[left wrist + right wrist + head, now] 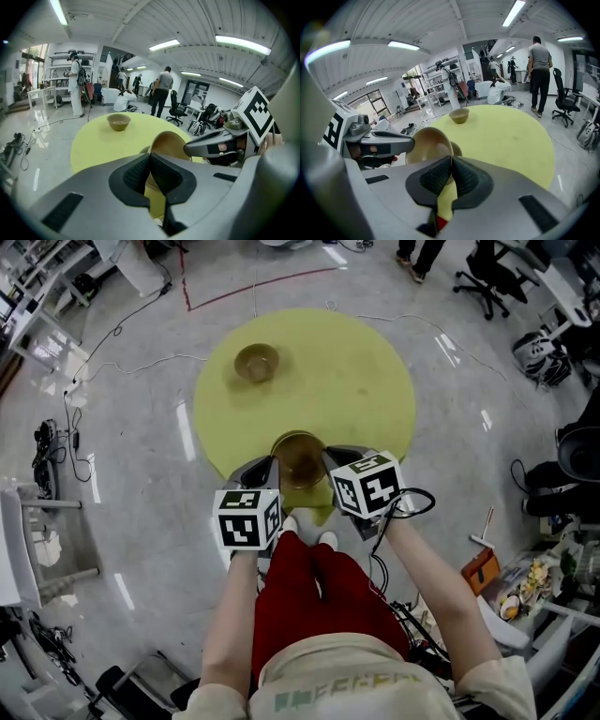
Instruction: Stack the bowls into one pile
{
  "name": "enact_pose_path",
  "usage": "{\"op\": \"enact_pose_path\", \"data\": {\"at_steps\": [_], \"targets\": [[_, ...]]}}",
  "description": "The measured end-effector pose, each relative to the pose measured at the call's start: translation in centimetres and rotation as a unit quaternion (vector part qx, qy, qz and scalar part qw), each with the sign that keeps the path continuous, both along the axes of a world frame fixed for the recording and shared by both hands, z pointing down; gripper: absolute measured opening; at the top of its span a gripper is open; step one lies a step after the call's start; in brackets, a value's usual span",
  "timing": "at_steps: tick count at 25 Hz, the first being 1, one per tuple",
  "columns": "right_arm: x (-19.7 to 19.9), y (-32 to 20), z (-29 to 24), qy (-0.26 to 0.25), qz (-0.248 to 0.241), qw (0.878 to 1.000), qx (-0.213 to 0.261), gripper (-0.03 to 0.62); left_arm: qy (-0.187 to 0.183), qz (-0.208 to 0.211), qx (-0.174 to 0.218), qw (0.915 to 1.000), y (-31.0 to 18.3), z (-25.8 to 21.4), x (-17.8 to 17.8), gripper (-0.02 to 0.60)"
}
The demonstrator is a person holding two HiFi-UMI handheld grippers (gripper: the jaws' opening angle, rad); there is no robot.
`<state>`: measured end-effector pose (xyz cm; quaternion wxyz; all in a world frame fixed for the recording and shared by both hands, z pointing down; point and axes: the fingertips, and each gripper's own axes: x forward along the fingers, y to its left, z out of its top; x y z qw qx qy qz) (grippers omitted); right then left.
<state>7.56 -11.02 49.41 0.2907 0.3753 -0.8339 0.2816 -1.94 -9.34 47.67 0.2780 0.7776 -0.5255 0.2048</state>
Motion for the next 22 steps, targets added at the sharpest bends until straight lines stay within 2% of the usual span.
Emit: {"op": "enact_pose_path", "data": {"at_steps": [22], "targets": [[-0.9, -1.8, 2.4, 0.022, -0.01, 1.0, -0.012, 0.043, 0.004, 0.004, -0.033, 0.9994, -2.1, 2.5, -0.9, 0.028]]}}
